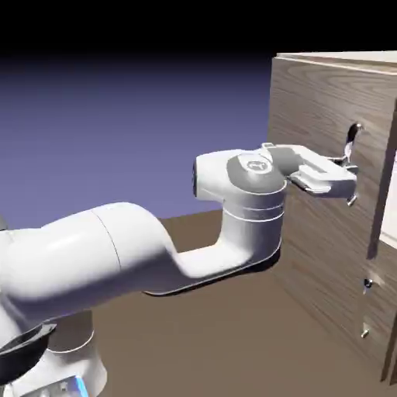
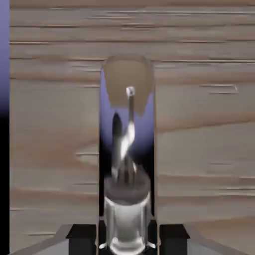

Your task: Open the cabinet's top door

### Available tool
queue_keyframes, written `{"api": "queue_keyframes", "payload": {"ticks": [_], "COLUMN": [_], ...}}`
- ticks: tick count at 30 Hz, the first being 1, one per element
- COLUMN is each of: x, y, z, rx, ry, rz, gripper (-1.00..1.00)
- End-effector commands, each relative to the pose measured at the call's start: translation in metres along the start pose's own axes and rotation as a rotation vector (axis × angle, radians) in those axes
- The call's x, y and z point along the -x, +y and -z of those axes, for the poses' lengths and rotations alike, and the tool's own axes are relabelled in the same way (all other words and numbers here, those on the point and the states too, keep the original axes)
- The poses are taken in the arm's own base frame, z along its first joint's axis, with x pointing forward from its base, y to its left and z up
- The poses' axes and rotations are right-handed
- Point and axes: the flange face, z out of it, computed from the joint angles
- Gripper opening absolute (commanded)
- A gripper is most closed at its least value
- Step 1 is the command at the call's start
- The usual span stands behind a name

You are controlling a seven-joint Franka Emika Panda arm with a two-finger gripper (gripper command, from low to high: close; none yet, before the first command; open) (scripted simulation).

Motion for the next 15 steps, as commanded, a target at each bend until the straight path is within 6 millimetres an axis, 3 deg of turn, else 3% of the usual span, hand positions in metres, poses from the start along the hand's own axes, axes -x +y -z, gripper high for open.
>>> {"api": "queue_keyframes", "payload": {"ticks": [1,15], "x": [-0.002,-0.048], "y": [0.002,0.048], "z": [0.01,0.141], "rx": [-0.013,-0.219], "ry": [-0.014,-0.22], "rz": [0.001,0.001], "gripper": [-1.0,-1.0]}}
